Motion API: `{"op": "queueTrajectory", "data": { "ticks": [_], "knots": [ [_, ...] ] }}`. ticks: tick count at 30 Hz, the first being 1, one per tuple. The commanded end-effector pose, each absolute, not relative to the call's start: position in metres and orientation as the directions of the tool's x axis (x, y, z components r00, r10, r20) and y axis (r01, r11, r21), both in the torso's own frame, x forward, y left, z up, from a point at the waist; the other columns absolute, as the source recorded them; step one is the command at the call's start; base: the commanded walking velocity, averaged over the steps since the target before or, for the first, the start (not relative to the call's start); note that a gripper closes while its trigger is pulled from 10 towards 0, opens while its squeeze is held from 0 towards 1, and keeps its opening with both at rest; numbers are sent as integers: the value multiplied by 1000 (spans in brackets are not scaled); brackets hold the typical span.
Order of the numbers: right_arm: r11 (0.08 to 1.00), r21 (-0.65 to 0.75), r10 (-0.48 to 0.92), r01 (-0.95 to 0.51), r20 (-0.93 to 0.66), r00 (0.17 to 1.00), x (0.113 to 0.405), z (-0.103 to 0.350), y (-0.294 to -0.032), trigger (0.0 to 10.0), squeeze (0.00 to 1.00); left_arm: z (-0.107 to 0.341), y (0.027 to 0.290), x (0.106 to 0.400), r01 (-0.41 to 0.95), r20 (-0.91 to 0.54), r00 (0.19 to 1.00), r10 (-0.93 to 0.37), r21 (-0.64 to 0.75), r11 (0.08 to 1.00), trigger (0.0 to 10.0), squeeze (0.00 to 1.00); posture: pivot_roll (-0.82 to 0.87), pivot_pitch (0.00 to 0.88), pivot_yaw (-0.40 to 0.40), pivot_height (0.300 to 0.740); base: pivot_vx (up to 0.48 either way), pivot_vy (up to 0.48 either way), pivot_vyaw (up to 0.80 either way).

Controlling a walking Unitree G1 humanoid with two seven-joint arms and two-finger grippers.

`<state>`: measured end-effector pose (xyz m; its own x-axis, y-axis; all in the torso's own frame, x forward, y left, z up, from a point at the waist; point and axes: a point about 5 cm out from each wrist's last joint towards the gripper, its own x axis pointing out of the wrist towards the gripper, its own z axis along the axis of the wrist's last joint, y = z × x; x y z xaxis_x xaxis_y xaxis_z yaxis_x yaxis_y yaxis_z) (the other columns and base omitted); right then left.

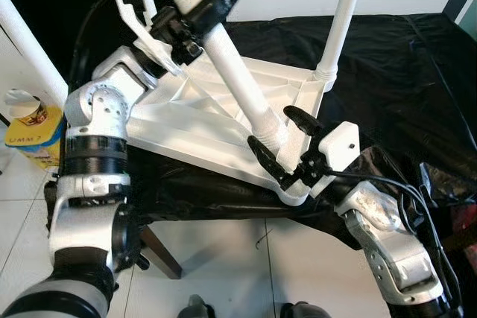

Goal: Building children table

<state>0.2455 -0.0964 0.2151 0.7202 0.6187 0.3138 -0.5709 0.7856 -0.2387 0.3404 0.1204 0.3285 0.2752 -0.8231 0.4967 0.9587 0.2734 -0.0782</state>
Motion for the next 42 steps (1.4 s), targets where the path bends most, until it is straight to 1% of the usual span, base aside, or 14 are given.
{"op": "queueTrajectory", "data": {
  "ticks": [1, 2, 3, 5, 7, 15, 20, 26, 31, 42],
  "knots": [
    [783, -242, 622, -574, 291, 727, 247, 214, -94, 10000, 0, 334, 116, 334, 960, 496, 256, -829, -32, 278, 10000, 0, -31, 71, 2, 740, 0, 0, 0],
    [783, -242, 622, -574, 291, 727, 247, 214, -94, 10000, 0, 334, 116, 334, 960, 496, 256, -829, -32, 278, 10000, 0, -31, 71, 2, 740, 0, 0, 0],
    [781, -256, 624, -570, 273, 732, 250, 214, -93, 10000, 0, 333, 110, 330, 960, 482, 246, -841, 2, 282, 10000, 0, -30, 68, -1, 740, 0, 0, 0],
    [781, -256, 624, -570, 273, 732, 250, 214, -93, 10000, 0, 333, 110, 330, 960, 482, 246, -841, 2, 282, 10000, 0, -30, 68, -1, 740, 0, 0, 0],
    [775, -284, 629, -565, 248, 737, 258, 219, -87, 10000, 0, 330, 98, 322, 956, 453, 235, -860, 55, 290, 10000, 0, -25, 65, -9, 740, 0, 0, 0],
    [766, -325, 631, -555, 214, 746, 268, 223, -80, 10000, 0, 326, 83, 309, 949, 448, 238, -862, 82, 305, 10000, 0, -19, 57, -14, 740, 0, 0, 0],
    [767, -319, 628, -557, 191, 755, 272, 224, -76, 10000, 0, 325, 75, 306, 944, 449, 243, -860, 94, 316, 10000, 0, -17, 53, -14, 740, 0, 0, 0],
    [767, -320, 626, -557, 180, 759, 273, 224, -75, 10000, 0, 324, 73, 304, 942, 449, 244, -860, 99, 319, 10000, 0, -16, 52, -14, 740, 0, 0, 0],
    [768, -322, 615, -554, 128, 778, 277, 217, -69, 10000, 0, 325, 59, 295, 940, 439, 224, -870, 138, 312, 10000, 0, -15, 45, -12, 740, 0, 0, 0],
    [774, -319, 597, -547, 84, 797, 279, 212, -69, 10000, 0, 327, 53, 290, 941, 436, 211, -875, 152, 303, 10000, 0, -15, 47, -7, 740, 0, 0, 0]
  ]
}}
